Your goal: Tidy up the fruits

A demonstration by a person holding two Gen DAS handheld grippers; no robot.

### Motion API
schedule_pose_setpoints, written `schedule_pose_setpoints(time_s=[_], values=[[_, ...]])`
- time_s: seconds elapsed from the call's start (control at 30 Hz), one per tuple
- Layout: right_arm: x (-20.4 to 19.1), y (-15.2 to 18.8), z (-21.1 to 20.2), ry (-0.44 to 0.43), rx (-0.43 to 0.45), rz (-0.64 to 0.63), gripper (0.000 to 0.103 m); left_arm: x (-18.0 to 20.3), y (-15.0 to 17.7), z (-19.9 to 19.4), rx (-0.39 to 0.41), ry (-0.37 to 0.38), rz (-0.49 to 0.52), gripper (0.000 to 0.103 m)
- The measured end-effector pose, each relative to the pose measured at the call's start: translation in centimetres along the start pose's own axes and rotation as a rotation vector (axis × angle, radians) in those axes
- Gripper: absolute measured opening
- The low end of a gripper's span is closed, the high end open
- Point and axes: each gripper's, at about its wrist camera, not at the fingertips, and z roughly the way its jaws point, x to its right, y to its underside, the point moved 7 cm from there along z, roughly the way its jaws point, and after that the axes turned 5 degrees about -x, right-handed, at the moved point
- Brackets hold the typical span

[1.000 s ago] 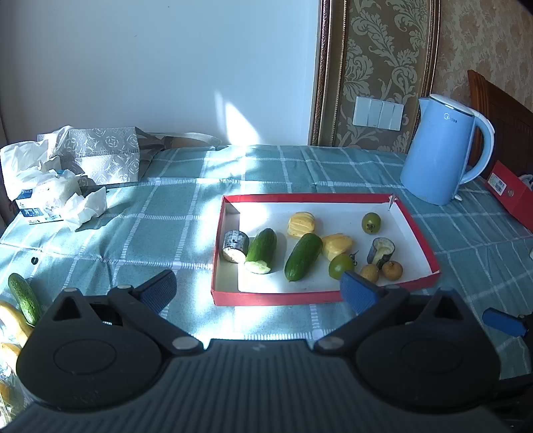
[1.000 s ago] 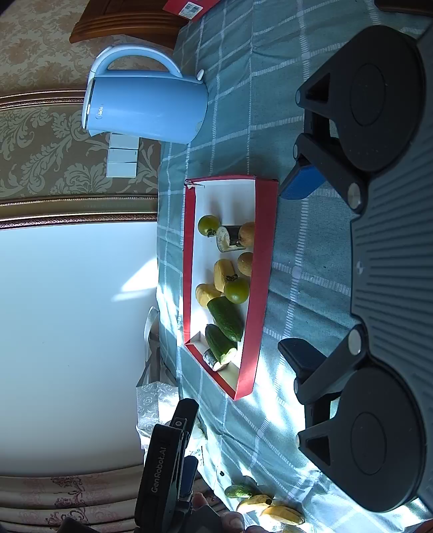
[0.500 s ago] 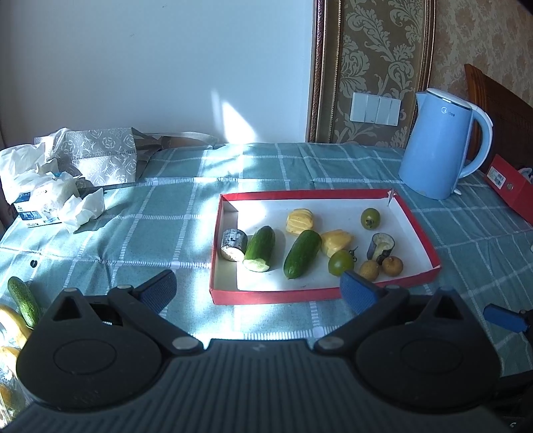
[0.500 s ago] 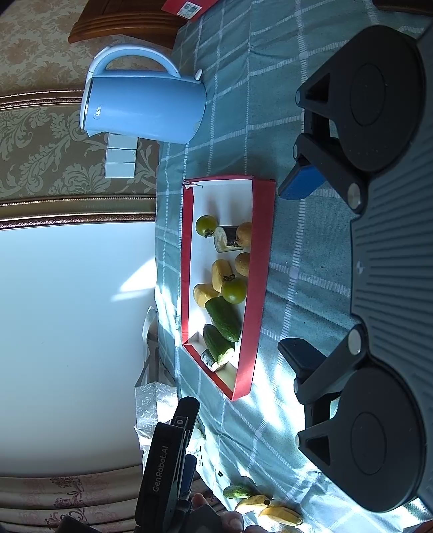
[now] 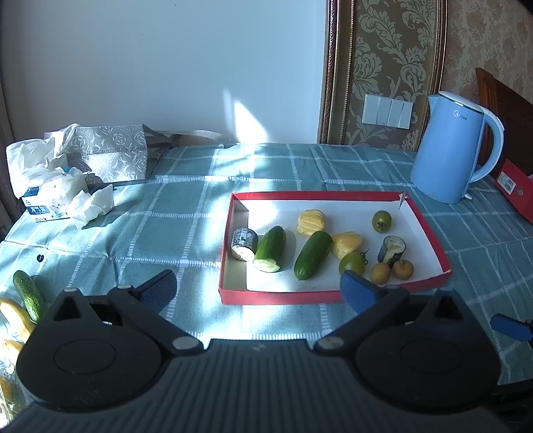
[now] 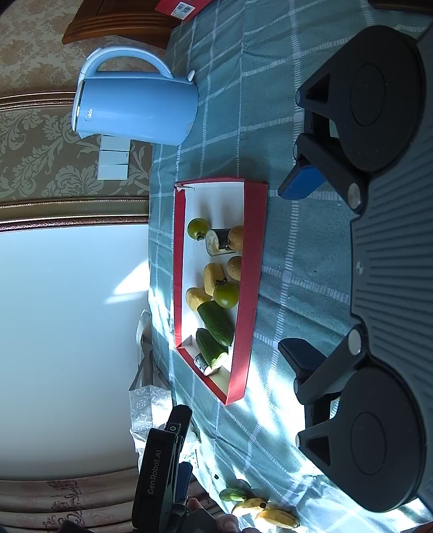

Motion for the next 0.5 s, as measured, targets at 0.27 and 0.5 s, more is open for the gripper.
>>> schedule_pose_setpoints(time_s=[0.27, 0.5], values=[[0.05, -0.02, -0.01, -0.001, 0.001, -0.001, 0.091, 0.59, 0.22, 0.21, -0.016, 0.016, 0.014, 0.103], [0.17, 0.02, -0.04, 0.002, 0.0, 0.001, 0.091, 0.53, 0.29, 0.22, -0.02, 0.023, 0.008, 0.103]])
